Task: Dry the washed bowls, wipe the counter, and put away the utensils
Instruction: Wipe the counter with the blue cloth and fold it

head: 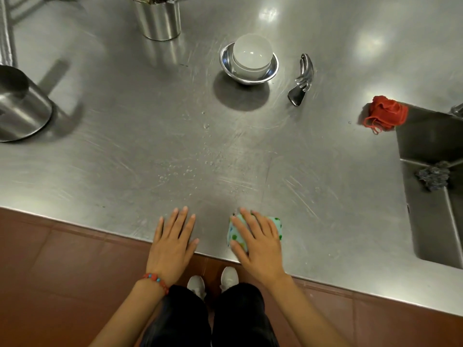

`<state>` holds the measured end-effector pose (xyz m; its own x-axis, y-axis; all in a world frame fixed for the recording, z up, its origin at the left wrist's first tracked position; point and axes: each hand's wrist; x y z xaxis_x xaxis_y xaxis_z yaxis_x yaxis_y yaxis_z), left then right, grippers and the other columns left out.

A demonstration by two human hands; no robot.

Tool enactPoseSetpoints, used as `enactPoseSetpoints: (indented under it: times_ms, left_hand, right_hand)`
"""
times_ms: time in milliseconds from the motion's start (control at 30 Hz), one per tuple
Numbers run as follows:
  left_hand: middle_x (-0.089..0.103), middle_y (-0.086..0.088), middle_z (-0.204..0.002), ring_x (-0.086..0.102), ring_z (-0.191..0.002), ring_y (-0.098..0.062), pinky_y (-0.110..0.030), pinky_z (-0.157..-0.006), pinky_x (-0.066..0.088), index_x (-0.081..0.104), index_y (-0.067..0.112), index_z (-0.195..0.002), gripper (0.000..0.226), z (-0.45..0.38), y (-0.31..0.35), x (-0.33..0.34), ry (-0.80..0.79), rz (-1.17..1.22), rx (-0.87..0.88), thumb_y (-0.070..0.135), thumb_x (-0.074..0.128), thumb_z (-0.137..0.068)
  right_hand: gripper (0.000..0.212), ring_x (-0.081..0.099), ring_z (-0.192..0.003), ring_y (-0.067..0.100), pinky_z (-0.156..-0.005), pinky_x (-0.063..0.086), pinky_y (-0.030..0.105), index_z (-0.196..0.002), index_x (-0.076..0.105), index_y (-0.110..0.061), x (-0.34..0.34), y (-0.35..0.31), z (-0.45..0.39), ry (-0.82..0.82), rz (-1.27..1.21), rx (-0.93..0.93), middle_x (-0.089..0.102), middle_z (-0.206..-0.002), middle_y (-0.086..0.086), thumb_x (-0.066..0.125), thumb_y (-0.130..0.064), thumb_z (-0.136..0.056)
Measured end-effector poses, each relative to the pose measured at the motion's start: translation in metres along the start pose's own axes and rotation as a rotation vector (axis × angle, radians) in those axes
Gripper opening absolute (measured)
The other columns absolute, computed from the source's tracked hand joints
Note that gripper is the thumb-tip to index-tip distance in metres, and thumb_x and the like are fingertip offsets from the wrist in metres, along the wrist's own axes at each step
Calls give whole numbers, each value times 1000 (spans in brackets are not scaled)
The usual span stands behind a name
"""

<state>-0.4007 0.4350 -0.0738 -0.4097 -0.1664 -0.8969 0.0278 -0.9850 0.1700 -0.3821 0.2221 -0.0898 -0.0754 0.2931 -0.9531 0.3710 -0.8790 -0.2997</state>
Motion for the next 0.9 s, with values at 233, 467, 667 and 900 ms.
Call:
enactPoseSetpoints:
  times_ms: [233, 467, 667, 900]
  left_hand:
    - [56, -19, -130, 53, -119, -37, -58, -92, 42, 41, 10, -131, 64, 4, 1, -6, 61, 105, -79, 49, 5, -95]
    - [51, -22, -134, 47, -123, -44, -61, -95, 39, 52, 3, -127, 81, 13, -15, -7, 145, 197, -271, 57, 3, -91]
    - [48, -23, -136, 44, -126, -44, -60, -99, 36, 53, 2, -126, 86, 12, -22, -2, 181, 210, -337, 58, -1, -90]
    - [51, -23, -133, 49, -121, -43, -60, -95, 40, 55, 2, -124, 78, 11, -22, -2, 140, 206, -347, 52, 4, -94]
  right_hand:
    - [47, 49, -124, 30, -106, 34, 45, -129, 52, -22, -8, 20, -81, -34, 107, -54, 52, -136, 8, 48, -45, -88]
    - [48, 38, -128, 30, -108, 22, 40, -137, 41, -21, -5, 16, -159, -48, 77, 35, 41, -144, 8, 42, -41, -93]
    - [47, 51, -120, 29, -102, 35, 40, -129, 50, -22, 7, -21, -84, -6, 40, -204, 52, -136, 5, 46, -44, -88]
    - [45, 56, -116, 22, -102, 39, 36, -126, 54, -29, 17, -35, -84, -28, 135, -458, 57, -131, -1, 41, -48, -88]
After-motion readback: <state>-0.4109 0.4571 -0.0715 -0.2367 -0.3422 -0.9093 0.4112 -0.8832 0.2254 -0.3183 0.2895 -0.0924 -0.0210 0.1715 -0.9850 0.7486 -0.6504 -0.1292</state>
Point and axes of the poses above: each hand's wrist, its own z-axis away from the middle knuckle, its own x-axis out of the palm, y = z × x
